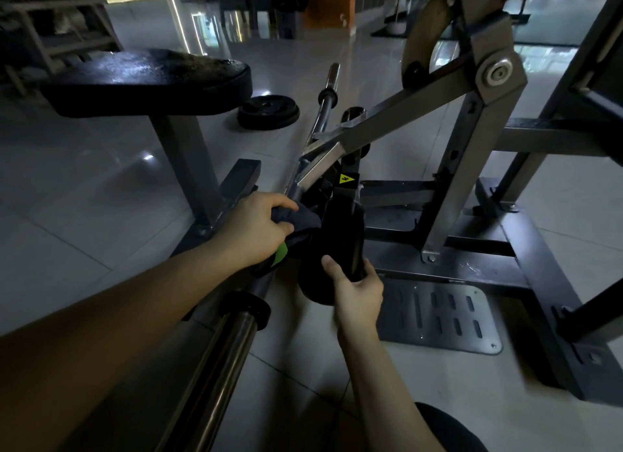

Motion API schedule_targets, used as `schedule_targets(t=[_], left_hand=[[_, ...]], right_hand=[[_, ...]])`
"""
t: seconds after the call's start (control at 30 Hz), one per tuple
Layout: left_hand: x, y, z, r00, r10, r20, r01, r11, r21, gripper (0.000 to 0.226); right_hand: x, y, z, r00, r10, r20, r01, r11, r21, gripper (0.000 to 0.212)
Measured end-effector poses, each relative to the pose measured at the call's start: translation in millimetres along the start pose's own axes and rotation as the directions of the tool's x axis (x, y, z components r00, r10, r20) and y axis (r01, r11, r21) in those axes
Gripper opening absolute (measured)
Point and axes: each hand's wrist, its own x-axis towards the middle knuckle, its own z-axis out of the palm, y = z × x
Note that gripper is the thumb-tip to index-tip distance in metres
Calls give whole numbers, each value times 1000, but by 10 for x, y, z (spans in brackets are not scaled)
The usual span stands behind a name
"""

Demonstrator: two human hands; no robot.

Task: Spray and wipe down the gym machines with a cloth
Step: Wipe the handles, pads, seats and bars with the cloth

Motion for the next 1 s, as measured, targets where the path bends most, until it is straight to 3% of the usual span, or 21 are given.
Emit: schedule_targets(t=[0.1,0.2,0.3,0.47,0.6,0.73,0.87,1.0], left_hand=[[27,41,69,1000,-26,-11,25,998,-51,36],[74,115,189,998,-27,-59,21,995,-100,37],[119,195,357,995,-16,-95,2,989,-147,39],[-110,145,661,995,97,-19,-98,993,-68,34],[-396,56,625,964,265,22,-266,960,85,28],[-656,112,699,940,335,61,-339,905,259,21],[-417,128,800,974,216,-65,-207,970,124,47],[91,265,994,999,43,28,-45,996,83,55]], right_hand=[[13,83,-1,995,76,58,-91,942,323,36],[-5,131,-36,970,187,156,-241,833,498,30],[8,143,-75,951,230,207,-305,805,509,32],[128,188,-233,918,256,302,-379,791,480,44],[184,179,-314,896,300,328,-434,752,497,51],[181,193,-321,887,310,342,-454,719,526,56],[204,215,-349,881,297,368,-463,705,537,54],[227,268,-339,879,287,382,-465,695,548,50]])
